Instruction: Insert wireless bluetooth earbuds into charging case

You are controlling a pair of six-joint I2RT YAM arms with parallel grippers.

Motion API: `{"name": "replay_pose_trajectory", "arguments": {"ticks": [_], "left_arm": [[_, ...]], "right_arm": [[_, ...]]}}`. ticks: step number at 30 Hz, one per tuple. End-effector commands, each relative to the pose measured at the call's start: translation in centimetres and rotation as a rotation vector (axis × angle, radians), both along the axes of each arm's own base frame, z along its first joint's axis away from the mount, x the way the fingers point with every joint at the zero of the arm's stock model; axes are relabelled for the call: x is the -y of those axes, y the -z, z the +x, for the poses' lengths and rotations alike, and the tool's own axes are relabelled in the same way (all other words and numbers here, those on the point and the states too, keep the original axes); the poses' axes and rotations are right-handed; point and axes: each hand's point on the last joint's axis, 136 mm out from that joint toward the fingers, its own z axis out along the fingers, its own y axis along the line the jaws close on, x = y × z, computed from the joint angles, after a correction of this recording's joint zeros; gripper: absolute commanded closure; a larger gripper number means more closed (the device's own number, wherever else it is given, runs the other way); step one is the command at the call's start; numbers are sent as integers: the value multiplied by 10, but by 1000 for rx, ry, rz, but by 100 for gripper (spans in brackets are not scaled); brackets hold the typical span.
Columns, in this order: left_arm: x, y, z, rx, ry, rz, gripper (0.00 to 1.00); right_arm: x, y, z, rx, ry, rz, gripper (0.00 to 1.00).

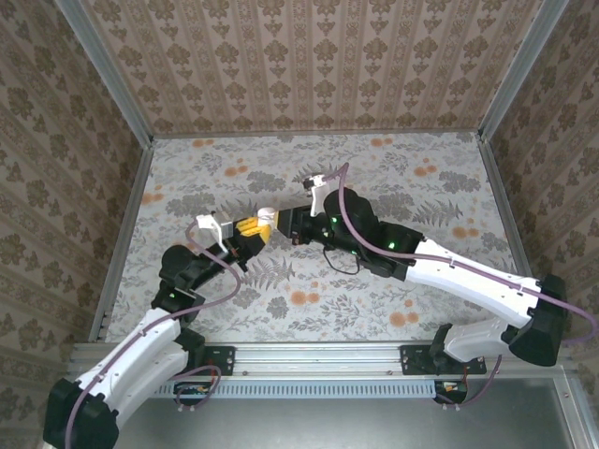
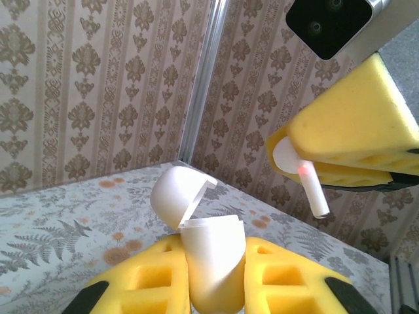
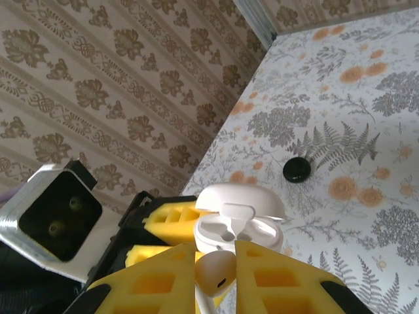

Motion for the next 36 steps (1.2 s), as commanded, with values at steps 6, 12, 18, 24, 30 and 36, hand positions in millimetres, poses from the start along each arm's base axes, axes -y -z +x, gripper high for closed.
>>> {"name": "replay_pose_trajectory", "arguments": {"ticks": [6,12,18,24,30,36], "left_arm": [[0,-14,1,95,-37,-16,100],[0,-17,1,110,-39,-22,100],[0,-19,0,114,-40,-27,100],[0,-21,0,118,-44,-39,100],[-1,-21,0,114,-44,-44,100],[-3,-22,2,117,-61,-47,100]], "right_arm": [[-4,-26,20,69,114,39,82],[-4,-28,25,98,145,28,83],[-13,-17,32,96,152,15,83],[-18,-11,32,102,154,0,83],[-19,-5,33,95,159,-8,83],[-20,2,27,83,157,-21,83]]}}
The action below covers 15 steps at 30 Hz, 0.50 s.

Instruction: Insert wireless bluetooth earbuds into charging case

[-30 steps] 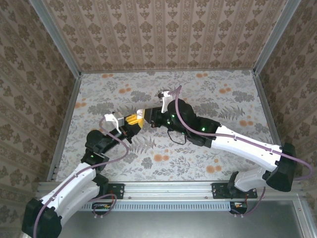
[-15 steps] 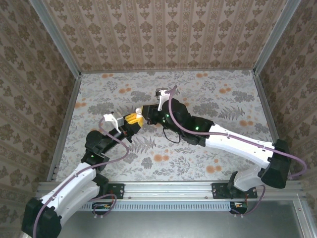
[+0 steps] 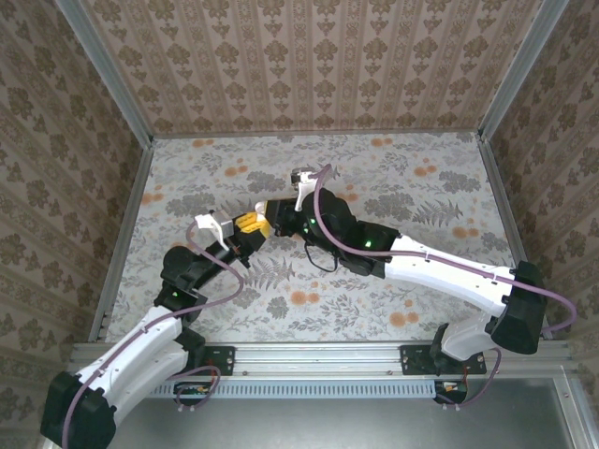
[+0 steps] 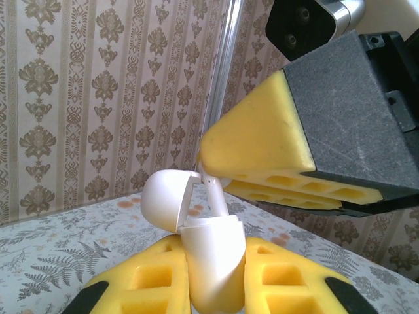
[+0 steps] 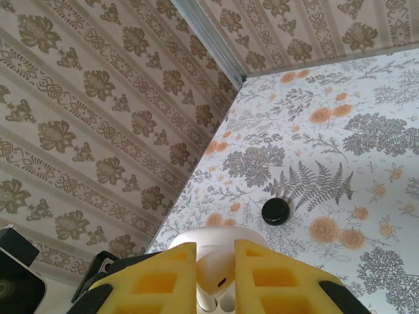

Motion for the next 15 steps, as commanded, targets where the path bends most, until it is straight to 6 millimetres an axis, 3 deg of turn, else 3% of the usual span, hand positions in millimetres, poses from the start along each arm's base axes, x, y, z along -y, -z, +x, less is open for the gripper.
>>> {"name": "replay_pose_trajectory", "arguments": {"ticks": [1,15], "left_arm": [[-2,-12,-5,59,-3,-26,100],[-3,-17,-2,74,-19,-23,100]], "right_arm": [[-3,0,-1,11,10,-1,83],[0,25,-11,-104,35,-40,80]]}}
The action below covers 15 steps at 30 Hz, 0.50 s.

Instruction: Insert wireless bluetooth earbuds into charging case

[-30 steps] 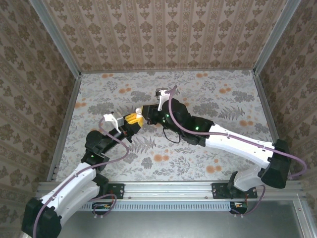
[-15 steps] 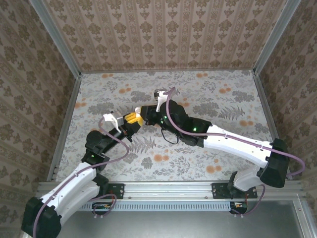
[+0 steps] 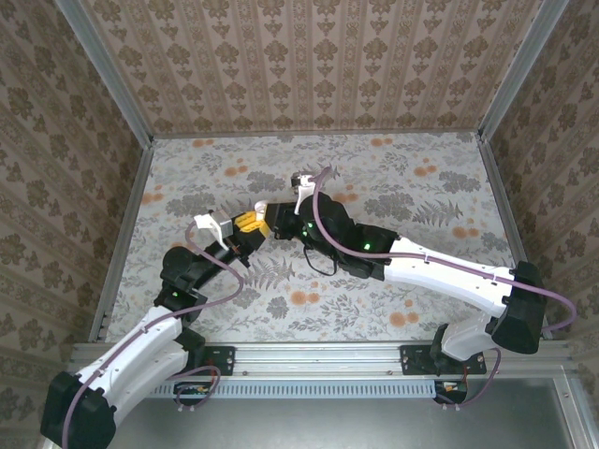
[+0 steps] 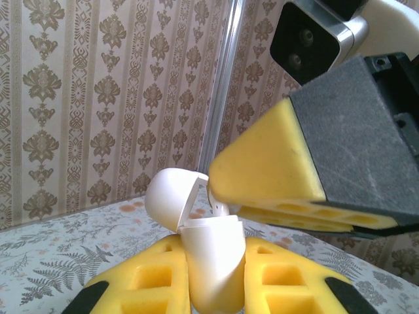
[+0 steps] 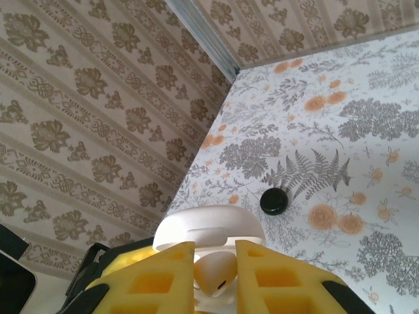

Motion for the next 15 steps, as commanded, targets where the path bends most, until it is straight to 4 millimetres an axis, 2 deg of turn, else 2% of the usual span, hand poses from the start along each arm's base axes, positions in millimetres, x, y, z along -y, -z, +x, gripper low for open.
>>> {"name": "replay_pose_trajectory", "arguments": {"ticks": [1,5,14,15], "left_arm": [[-2,-16,-2,71,-14,-18,100],[1,-18,0,74,-7,-15,100],[6,-15,3,68,10,-7,100],[6,-15,3,66,13,-7,100]], "right_arm": [[1,18,-7,-63,7,-46,80],[2,17,-11,-76,1,-45,75],[10,-3,-18,-66,-14,-45,59],[15,-12,-22,-60,-19,-34,57]]}}
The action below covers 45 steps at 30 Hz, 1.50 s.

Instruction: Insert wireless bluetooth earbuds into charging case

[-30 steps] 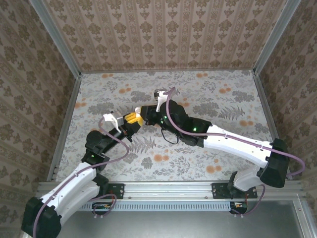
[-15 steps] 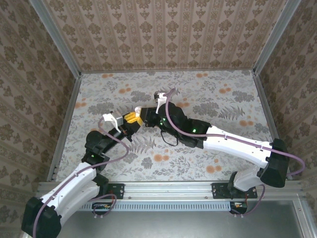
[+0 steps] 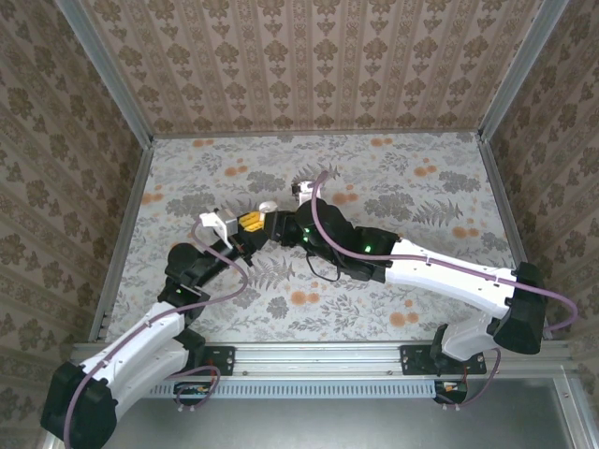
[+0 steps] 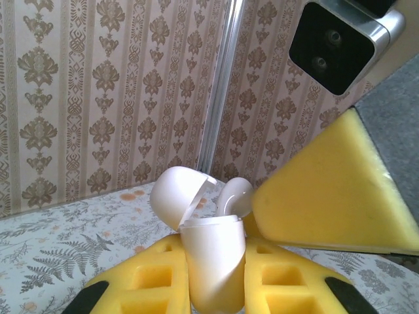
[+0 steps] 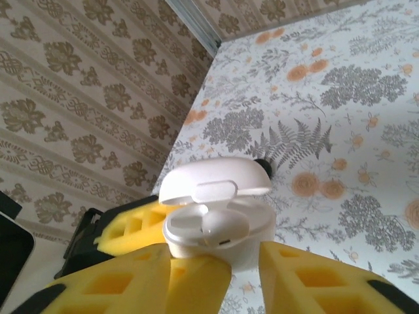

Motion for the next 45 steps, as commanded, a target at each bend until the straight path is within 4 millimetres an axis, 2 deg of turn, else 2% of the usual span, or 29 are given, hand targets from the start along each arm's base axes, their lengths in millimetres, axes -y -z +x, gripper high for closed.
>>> {"name": "replay_pose_trajectory", "arguments": {"ticks": [1,8,11,14,18,23,33,45], "left_arm": [[1,-26,-5,85,13,-35,100],[4,-28,-7,86,40,-37,100],[5,-30,-10,86,58,-52,100],[8,-34,-14,93,100,-77,100],[13,-45,-20,102,189,-138,100],[17,-53,-23,94,264,-192,100],[27,-56,-31,70,374,-186,100],[30,-55,-35,46,409,-186,100]], "right_arm": [[13,-35,-12,17,-23,31,56],[33,-53,-19,-38,-62,49,46],[41,-65,-20,-58,-112,83,46],[40,-72,-22,-65,-233,130,50],[36,-67,-26,-75,-404,149,56],[34,-69,-42,11,-549,85,58],[51,-54,-37,65,-561,-16,60],[41,-52,-30,54,-594,-23,63]]}}
